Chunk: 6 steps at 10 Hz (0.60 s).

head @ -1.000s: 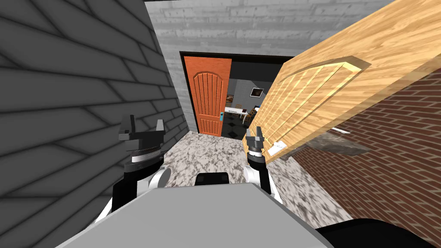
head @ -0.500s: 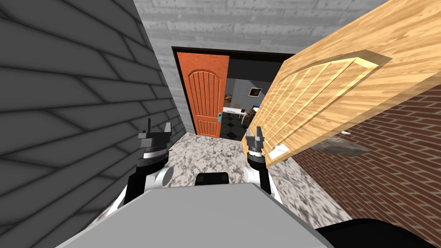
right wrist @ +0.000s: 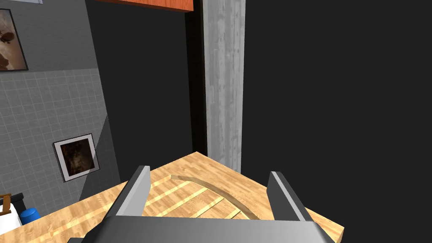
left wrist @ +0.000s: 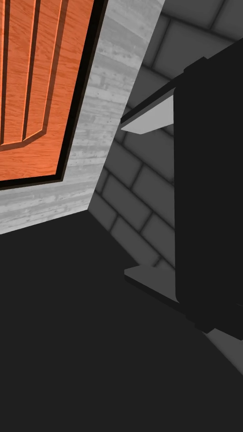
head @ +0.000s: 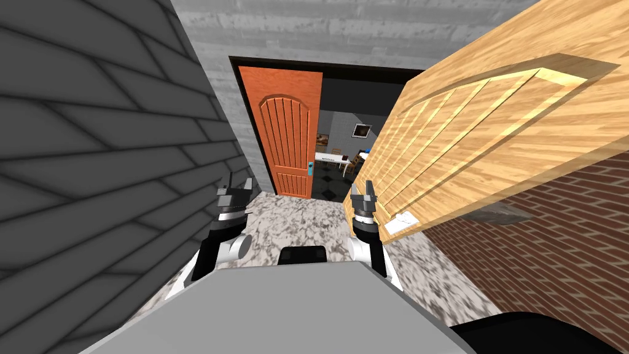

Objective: Pull the door open

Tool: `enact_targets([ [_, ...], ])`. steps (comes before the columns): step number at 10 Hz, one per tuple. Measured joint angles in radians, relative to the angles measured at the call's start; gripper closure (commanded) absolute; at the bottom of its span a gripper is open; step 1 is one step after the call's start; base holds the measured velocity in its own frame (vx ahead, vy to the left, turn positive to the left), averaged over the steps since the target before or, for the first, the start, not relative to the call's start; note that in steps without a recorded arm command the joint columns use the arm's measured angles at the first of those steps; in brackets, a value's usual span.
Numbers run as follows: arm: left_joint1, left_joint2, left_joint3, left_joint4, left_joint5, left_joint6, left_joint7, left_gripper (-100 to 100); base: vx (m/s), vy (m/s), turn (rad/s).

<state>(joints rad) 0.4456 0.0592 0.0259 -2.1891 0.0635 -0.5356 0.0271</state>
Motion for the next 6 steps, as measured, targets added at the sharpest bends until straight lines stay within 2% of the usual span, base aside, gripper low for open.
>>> enact_targets([
  [3, -0.033, 0.012, 0.007, 0.064, 0.002, 0.012, 0.005, -100, 0.1, -0.036, -0.055],
  [4, -0.047, 0.01, 0.001, 0.091, -0.002, 0.02, 0.002, -100, 0.152, -0.061, -0.065],
  [6, -0.06, 0.023, 0.006, 0.132, 0.001, 0.031, 0.009, -100, 0.117, -0.053, -0.036],
])
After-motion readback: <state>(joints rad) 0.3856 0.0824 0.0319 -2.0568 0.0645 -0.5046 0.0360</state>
